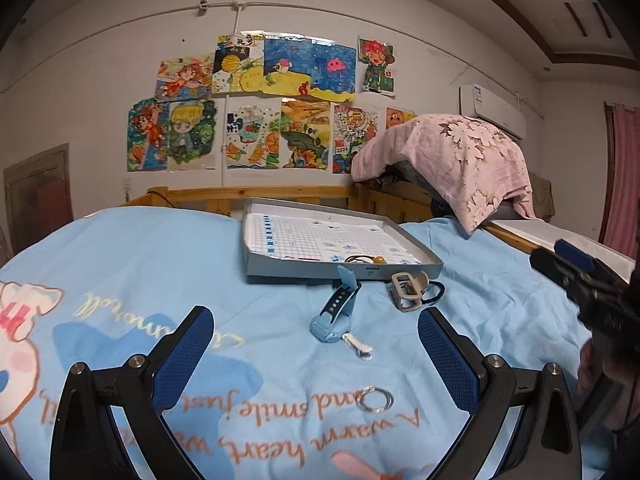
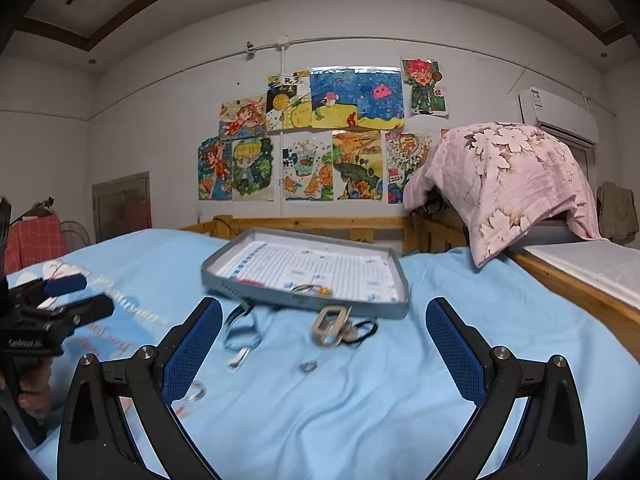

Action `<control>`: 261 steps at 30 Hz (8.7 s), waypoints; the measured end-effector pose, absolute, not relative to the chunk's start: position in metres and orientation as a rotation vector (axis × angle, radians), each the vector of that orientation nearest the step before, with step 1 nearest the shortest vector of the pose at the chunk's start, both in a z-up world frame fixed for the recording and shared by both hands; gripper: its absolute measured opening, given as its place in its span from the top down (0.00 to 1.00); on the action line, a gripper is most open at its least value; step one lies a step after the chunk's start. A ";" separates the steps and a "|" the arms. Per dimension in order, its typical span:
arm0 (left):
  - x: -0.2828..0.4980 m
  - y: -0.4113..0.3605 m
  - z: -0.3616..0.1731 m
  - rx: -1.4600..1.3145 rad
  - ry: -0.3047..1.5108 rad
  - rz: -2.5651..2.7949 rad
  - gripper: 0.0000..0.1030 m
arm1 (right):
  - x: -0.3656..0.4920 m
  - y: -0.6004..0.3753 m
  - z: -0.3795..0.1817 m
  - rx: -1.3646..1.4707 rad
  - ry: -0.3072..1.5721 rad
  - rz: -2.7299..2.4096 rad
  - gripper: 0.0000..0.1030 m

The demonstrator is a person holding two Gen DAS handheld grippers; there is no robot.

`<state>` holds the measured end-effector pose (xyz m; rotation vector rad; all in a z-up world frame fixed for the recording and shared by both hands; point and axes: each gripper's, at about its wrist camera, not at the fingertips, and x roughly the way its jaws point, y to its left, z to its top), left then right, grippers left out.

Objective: Organize jewelry
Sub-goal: 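Withdraw both tools from the tray toward the remaining rings, then grasp the pair of silver rings with the left tool while the right tool grasps the silver ring, then carry both rings into the grey tray and open both tools, then withdraw both open tools from the tray back over the remaining jewelry, then grasp the blue watch with the left tool while the right tool grasps the beige buckle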

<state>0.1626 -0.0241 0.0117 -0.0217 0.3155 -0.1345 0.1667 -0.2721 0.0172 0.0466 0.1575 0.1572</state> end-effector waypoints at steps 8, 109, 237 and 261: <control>0.183 -0.032 -0.002 -0.025 0.369 -0.201 0.00 | 0.213 -0.284 0.021 0.073 0.172 0.206 0.03; 0.388 0.001 0.019 -0.039 0.594 -0.100 0.73 | 0.399 -0.196 -0.010 -0.034 0.470 0.433 0.83; 0.327 -0.026 -0.071 -0.137 0.581 -0.247 0.41 | 0.369 -0.265 -0.062 0.160 0.526 0.250 0.73; 0.312 0.002 -0.077 -0.304 0.635 -0.220 0.93 | 0.336 -0.265 -0.063 0.175 0.424 0.322 0.96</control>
